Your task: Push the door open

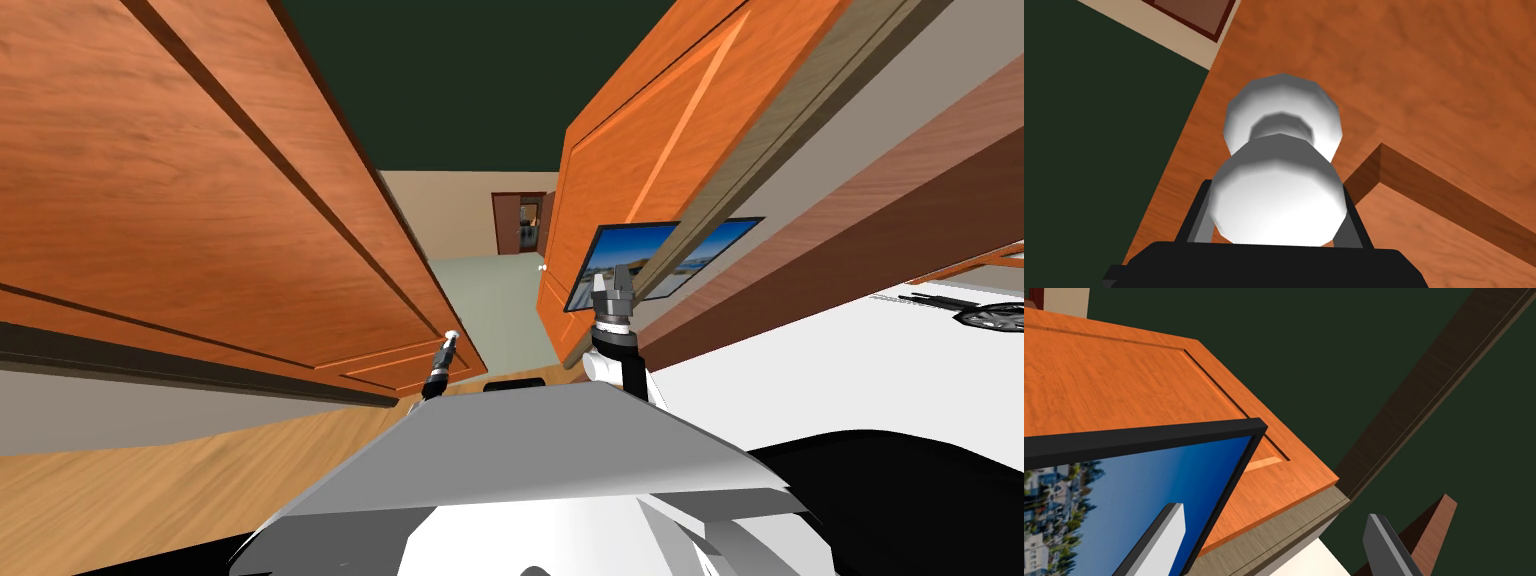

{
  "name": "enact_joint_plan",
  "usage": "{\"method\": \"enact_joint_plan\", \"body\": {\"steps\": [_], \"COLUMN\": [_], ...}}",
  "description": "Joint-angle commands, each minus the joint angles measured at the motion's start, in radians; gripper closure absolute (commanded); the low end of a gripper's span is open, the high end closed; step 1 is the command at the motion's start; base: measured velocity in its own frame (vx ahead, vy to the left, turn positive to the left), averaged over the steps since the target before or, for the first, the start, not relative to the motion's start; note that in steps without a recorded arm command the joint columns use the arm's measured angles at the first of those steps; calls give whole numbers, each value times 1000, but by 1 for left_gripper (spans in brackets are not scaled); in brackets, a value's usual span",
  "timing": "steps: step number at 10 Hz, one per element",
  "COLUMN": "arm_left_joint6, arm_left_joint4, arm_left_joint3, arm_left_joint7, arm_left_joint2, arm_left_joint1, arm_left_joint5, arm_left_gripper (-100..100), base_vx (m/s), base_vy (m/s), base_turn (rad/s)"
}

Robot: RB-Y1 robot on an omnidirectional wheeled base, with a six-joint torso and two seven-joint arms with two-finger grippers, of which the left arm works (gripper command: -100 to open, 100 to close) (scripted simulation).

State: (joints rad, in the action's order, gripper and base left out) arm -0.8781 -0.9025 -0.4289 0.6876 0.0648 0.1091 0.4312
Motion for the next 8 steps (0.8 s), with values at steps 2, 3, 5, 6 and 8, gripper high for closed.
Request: {"method": "enact_joint_plan", "body": {"steps": [2, 3, 5, 6, 8], "arm_left_joint6": [-13, -13, -13, -13, -11], "arm_left_joint4": [11, 10, 10, 10, 11], "arm_left_joint3": [-9, -8, -8, -7, -3], "arm_left_joint7": [-60, -100, -142, -175, -208], "arm_left_joint2": [10, 10, 10, 10, 11], "arm_left_joint1": [-11, -12, -13, -14, -19], "arm_left_joint5": [-40, -65, -91, -118, -124], "arm_left_gripper": [100, 100, 100, 100, -100], "base_vx": [41, 33, 52, 43, 14], "base_vy": [16, 21, 27, 23, 15], "base_turn": [-47, -53, -43, -47, -23]}}
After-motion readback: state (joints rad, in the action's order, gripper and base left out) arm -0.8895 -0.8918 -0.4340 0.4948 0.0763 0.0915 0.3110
